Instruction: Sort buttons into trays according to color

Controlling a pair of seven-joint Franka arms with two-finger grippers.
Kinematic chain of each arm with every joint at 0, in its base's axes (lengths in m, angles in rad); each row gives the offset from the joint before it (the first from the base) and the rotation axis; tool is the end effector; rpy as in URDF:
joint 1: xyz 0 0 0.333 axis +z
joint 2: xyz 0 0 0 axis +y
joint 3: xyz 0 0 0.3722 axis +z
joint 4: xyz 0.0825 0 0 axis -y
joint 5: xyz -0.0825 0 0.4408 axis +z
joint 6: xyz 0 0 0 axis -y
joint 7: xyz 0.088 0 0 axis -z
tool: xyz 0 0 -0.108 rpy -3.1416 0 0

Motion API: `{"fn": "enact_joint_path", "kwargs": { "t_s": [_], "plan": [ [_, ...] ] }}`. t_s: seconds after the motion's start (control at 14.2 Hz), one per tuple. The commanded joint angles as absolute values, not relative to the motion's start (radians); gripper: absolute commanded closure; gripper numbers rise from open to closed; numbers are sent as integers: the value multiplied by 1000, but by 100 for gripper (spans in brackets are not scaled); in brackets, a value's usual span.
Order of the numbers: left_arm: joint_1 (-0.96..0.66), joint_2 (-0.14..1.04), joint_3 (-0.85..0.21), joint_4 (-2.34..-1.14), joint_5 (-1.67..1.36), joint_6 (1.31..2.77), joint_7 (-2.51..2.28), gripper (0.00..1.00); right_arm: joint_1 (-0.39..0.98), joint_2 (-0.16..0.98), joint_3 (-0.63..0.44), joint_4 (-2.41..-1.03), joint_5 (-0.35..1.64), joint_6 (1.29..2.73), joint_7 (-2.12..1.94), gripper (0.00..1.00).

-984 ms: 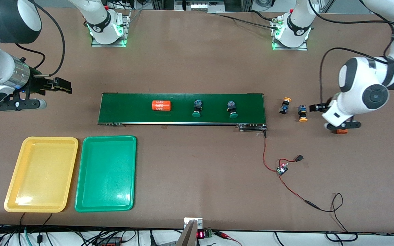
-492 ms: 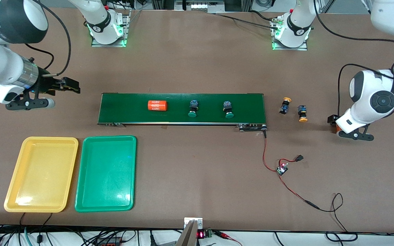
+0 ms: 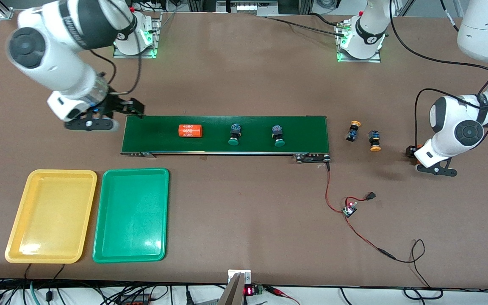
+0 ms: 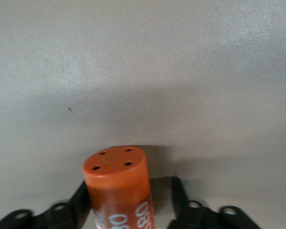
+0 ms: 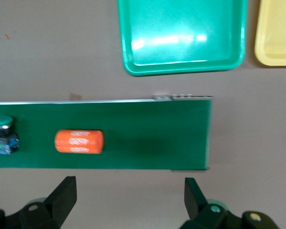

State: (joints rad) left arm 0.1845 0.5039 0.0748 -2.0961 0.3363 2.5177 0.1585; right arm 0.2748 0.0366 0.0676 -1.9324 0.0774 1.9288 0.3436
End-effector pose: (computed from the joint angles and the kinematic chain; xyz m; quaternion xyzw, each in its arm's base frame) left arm 0.6082 0.1586 0.1696 -0.9886 0.0938 0.0639 0.0990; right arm 0.5805 0.2122 0.4959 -0.9990 0.0149 0.0314 0.0283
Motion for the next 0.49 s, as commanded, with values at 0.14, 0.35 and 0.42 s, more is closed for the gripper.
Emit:
{"fn": "enact_joint_path", "kwargs": {
  "t_s": [0.14, 0.35, 0.42],
  "plan": [
    [169, 434, 37, -2079, 344, 2343, 169, 78, 409, 79, 113, -2005, 78, 2120, 541, 0],
    [181, 387, -78, -2019, 330, 2150, 172, 78, 478, 138, 141, -2005, 58, 2215, 681, 0],
    [181, 377, -128, -1996, 315, 2081, 175, 78, 492, 156, 141, -2003, 37, 2236, 718, 0]
  ]
}}
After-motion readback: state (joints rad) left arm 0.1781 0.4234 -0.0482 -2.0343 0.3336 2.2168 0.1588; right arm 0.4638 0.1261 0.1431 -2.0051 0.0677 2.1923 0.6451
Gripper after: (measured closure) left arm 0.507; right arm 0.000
